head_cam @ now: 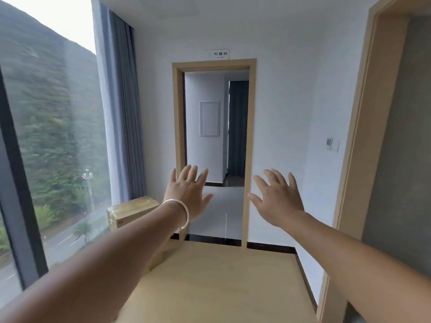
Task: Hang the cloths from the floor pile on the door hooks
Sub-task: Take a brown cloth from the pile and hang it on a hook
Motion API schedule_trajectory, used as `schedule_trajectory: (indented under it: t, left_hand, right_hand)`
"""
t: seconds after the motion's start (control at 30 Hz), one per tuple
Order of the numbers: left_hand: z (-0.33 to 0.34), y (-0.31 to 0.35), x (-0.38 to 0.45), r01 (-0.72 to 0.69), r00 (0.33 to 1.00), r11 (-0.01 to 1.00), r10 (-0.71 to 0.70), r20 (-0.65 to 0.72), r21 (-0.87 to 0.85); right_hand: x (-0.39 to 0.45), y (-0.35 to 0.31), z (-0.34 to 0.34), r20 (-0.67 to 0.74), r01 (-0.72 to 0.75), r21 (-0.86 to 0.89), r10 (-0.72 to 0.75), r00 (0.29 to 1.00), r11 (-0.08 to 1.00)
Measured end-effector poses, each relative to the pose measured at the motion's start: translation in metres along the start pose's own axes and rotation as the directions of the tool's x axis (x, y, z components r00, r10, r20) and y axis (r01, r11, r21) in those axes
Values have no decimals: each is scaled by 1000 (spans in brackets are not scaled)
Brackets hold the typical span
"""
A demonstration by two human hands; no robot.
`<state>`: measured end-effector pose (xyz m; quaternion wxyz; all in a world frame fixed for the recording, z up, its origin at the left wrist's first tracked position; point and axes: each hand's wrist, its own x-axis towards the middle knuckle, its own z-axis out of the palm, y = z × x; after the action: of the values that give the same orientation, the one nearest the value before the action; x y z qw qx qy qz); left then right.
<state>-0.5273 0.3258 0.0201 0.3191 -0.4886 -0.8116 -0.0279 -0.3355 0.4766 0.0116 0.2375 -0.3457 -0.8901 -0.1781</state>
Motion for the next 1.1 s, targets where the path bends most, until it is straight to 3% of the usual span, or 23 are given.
schedule_trajectory:
  t: [0.53,1.1]
  left_hand:
    - [153,-9,195,-130,992,986,129,-19,-105]
    - [290,92,445,-112,993,990,114,19,-89]
  right_hand:
    - [150,46,118,88,-215,-94,223,971,972]
    - [363,202,284,69,-172,-93,179,981,981]
